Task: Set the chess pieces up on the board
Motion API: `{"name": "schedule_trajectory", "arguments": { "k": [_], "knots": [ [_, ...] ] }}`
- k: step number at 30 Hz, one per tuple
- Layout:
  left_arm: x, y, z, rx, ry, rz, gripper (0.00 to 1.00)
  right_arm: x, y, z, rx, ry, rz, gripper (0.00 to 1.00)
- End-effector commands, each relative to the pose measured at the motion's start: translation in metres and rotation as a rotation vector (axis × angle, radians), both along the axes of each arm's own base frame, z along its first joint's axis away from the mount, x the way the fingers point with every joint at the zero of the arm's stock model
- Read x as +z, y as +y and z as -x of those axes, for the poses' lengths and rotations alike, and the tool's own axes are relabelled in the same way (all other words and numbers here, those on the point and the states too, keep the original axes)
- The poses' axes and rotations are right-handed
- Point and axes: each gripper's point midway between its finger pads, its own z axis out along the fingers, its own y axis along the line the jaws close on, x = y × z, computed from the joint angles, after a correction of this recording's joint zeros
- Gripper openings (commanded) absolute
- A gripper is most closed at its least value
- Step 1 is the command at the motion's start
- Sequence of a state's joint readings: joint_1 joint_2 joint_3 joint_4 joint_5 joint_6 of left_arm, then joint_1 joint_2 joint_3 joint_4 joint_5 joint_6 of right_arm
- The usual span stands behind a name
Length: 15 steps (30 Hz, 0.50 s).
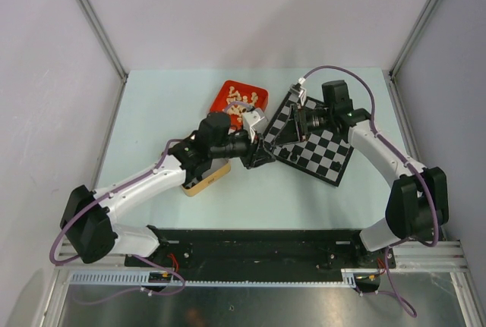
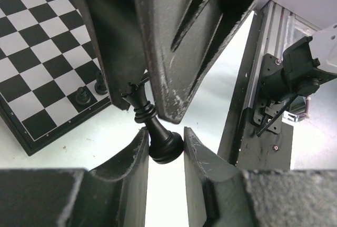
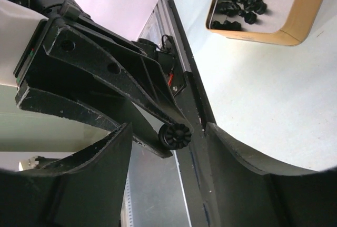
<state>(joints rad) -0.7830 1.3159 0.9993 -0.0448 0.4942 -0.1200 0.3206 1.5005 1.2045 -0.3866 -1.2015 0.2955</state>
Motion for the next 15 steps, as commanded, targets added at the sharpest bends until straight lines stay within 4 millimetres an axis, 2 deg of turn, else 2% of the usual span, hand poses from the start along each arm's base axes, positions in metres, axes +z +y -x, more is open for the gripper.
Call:
{"name": "schedule_trajectory", "arguments": {
  "k": [1, 4, 5, 7, 8, 11, 14, 15],
  "knots": [
    [0.031, -0.011, 0.002, -0.052, -0.079, 0.066, 0.15, 0.012, 0.007, 0.001, 0.036, -0.001, -0.039, 0.59],
    [0.029, -0.011, 0.002, -0.056, -0.074, 0.064, 0.15, 0.011, 0.009, 0.003, 0.043, 0.004, -0.038, 0.51],
    [0.029, -0.011, 0.002, -0.057, -0.074, 0.064, 0.15, 0.012, 0.009, 0.003, 0.045, 0.003, -0.040, 0.42],
    [0.028, -0.011, 0.002, -0.056, -0.073, 0.063, 0.15, 0.012, 0.009, 0.003, 0.045, 0.002, -0.041, 0.34],
    [0.027, -0.010, 0.002, -0.053, -0.073, 0.061, 0.15, 0.012, 0.009, 0.003, 0.046, -0.001, -0.041, 0.24],
    [0.023, -0.008, 0.000, -0.033, -0.071, 0.050, 0.19, 0.011, 0.008, 0.004, 0.044, -0.016, -0.038, 0.14],
    [0.024, -0.003, -0.003, 0.008, -0.074, 0.049, 0.42, 0.011, 0.006, 0.005, 0.036, -0.055, -0.033, 0.10],
    [0.033, 0.000, -0.008, 0.050, -0.098, 0.072, 0.57, 0.009, 0.003, 0.004, 0.023, -0.083, -0.018, 0.09]
  ]
}}
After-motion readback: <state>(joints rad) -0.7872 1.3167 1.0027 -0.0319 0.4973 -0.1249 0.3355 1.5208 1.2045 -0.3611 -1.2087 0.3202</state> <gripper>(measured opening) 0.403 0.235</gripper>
